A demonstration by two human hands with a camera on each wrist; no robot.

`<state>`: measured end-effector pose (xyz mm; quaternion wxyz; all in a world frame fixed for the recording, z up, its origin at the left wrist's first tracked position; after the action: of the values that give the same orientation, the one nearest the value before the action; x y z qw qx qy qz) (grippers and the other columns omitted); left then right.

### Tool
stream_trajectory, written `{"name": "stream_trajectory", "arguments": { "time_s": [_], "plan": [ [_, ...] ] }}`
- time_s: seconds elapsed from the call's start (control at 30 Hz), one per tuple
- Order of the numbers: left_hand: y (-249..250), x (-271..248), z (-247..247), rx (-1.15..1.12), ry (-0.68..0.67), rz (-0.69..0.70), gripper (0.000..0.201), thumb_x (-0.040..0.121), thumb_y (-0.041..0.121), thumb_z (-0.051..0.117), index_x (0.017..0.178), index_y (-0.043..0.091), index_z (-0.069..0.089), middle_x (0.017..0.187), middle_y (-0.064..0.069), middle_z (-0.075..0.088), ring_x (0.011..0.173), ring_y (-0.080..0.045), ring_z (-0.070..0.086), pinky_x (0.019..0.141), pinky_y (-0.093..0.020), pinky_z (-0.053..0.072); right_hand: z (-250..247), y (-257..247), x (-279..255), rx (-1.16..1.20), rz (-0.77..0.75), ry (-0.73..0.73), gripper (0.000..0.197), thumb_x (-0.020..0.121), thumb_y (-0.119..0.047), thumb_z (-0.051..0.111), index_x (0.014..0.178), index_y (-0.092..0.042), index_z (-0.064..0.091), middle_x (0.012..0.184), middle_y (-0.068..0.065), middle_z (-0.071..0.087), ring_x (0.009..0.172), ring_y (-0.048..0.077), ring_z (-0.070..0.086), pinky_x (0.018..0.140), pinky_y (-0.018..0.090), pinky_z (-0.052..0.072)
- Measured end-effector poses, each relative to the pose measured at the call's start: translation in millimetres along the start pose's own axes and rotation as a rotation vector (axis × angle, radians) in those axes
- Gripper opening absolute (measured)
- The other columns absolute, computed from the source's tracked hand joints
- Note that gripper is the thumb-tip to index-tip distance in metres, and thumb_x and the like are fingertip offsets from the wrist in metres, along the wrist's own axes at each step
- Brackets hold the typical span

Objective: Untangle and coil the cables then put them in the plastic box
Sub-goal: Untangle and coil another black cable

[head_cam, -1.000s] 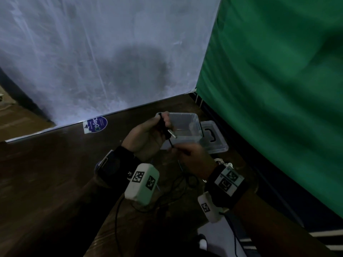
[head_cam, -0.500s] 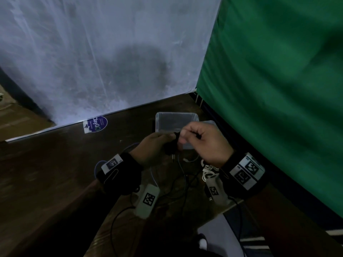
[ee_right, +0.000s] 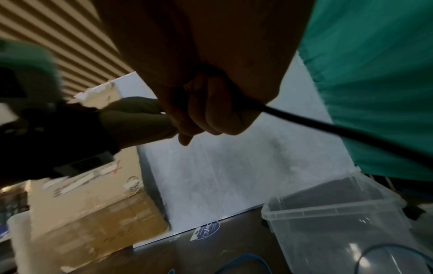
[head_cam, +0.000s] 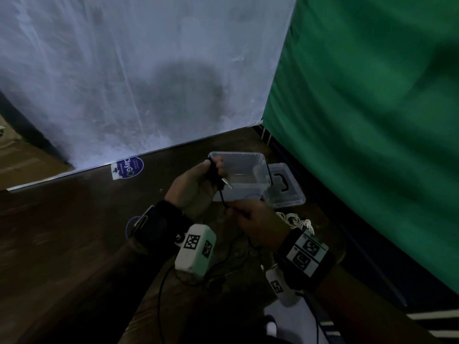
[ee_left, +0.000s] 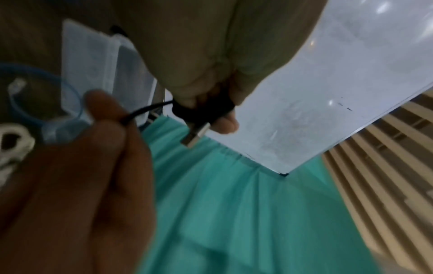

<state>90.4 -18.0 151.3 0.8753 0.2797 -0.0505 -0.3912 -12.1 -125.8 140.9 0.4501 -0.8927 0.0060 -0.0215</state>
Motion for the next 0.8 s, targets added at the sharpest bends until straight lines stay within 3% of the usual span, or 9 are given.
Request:
{"name": "stream_trajectory", "arguments": {
  "time_s": [0.13, 0.2, 0.27, 0.33, 0.43, 0.53, 0.63, 0.67, 0.8],
  "plan": [
    [4, 4, -19, 0.316, 0.144, 0.101, 0.025, 0.099, 0.015, 0.042, 0.110, 0.000, 0.058, 0.095, -0.013, 0.058, 0.087, -0.023, 0.055, 0.088, -0.038, 0.045, -2, -23, -5, -0.085, -0.099, -0.036, 0.021, 0.096, -0.023, 0.056, 0.101, -0.009, 0.071, 0.091, -0.003, 0.068, 0.085, 0.011, 0.062, 0.077, 0.027, 0.049],
    [1, -1, -18, 0.548, 0.160, 0.084, 0.025, 0.101, 0.014, 0.042, 0.110, -0.001, 0.060, 0.094, -0.014, 0.060, 0.087, -0.024, 0.057, 0.083, -0.035, 0.050, -11, -33, -5, -0.084, -0.092, -0.057, 0.017, 0.098, -0.022, 0.056, 0.099, -0.013, 0.070, 0.089, -0.006, 0.068, 0.082, 0.009, 0.062, 0.076, 0.026, 0.049],
    [-3, -5, -12, 0.740, 0.127, 0.059, 0.026, 0.101, 0.011, 0.041, 0.108, -0.001, 0.063, 0.098, -0.019, 0.065, 0.090, -0.026, 0.062, 0.083, -0.033, 0.053, -24, -40, -2, -0.019, -0.068, -0.057, 0.015, 0.098, -0.024, 0.056, 0.099, -0.020, 0.070, 0.090, -0.005, 0.071, 0.083, 0.008, 0.065, 0.075, 0.029, 0.054],
    [-10, -11, -1, 0.791, 0.052, 0.002, 0.028, 0.100, 0.011, 0.041, 0.111, -0.002, 0.063, 0.107, -0.022, 0.067, 0.096, -0.028, 0.063, 0.090, -0.038, 0.052, -37, -42, 2, -0.012, -0.074, 0.001, 0.014, 0.097, -0.023, 0.057, 0.095, -0.022, 0.070, 0.084, -0.005, 0.070, 0.077, 0.007, 0.065, 0.069, 0.029, 0.054],
    [-23, -21, 14, 0.717, -0.041, -0.095, 0.027, 0.097, 0.007, 0.040, 0.108, -0.005, 0.063, 0.096, -0.013, 0.072, 0.087, -0.020, 0.068, 0.081, -0.031, 0.056, -55, -36, 7, 0.033, -0.056, 0.129, 0.010, 0.094, -0.020, 0.062, 0.088, -0.021, 0.069, 0.078, -0.002, 0.071, 0.073, 0.009, 0.069, 0.069, 0.031, 0.057],
    [-26, -27, 21, 0.671, -0.111, -0.147, 0.029, 0.097, 0.009, 0.040, 0.105, -0.007, 0.062, 0.085, -0.009, 0.071, 0.078, -0.020, 0.065, 0.076, -0.033, 0.052, -60, -28, 10, 0.142, -0.036, 0.189, 0.009, 0.093, -0.018, 0.064, 0.085, -0.016, 0.069, 0.074, 0.001, 0.074, 0.072, 0.012, 0.072, 0.072, 0.033, 0.057],
    [-21, -29, 22, 0.562, -0.141, -0.191, 0.028, 0.098, 0.015, 0.038, 0.103, -0.003, 0.060, 0.083, -0.004, 0.068, 0.075, -0.016, 0.060, 0.075, -0.032, 0.048, -57, -16, 15, 0.190, -0.047, 0.225, 0.018, 0.095, -0.030, 0.060, 0.083, -0.019, 0.068, 0.078, 0.004, 0.072, 0.079, 0.026, 0.071, 0.079, 0.049, 0.056],
    [-20, -29, 23, 0.485, -0.164, -0.212, 0.028, 0.098, 0.016, 0.037, 0.104, -0.001, 0.059, 0.084, -0.004, 0.066, 0.075, -0.015, 0.058, 0.074, -0.031, 0.048, -56, -11, 16, 0.210, -0.039, 0.240, 0.020, 0.095, -0.032, 0.059, 0.084, -0.019, 0.069, 0.080, 0.004, 0.072, 0.080, 0.026, 0.069, 0.080, 0.049, 0.056],
    [-13, -25, 32, 0.093, -0.242, -0.252, 0.032, 0.101, 0.020, 0.030, 0.103, 0.003, 0.057, 0.081, -0.005, 0.054, 0.071, -0.014, 0.052, 0.081, -0.031, 0.049, -38, 6, 15, 0.229, 0.030, 0.177, 0.019, 0.099, -0.019, 0.056, 0.086, -0.019, 0.071, 0.075, -0.012, 0.069, 0.074, 0.002, 0.064, 0.071, 0.026, 0.051]
  ]
}}
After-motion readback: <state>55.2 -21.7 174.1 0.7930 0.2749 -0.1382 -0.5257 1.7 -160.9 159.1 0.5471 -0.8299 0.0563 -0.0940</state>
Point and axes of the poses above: each hand's wrist, its own x-axis towards the middle knuckle, its own z-axis out of the palm, y = z × x, the point moved 5 cm from there along x, towards the middle knuckle
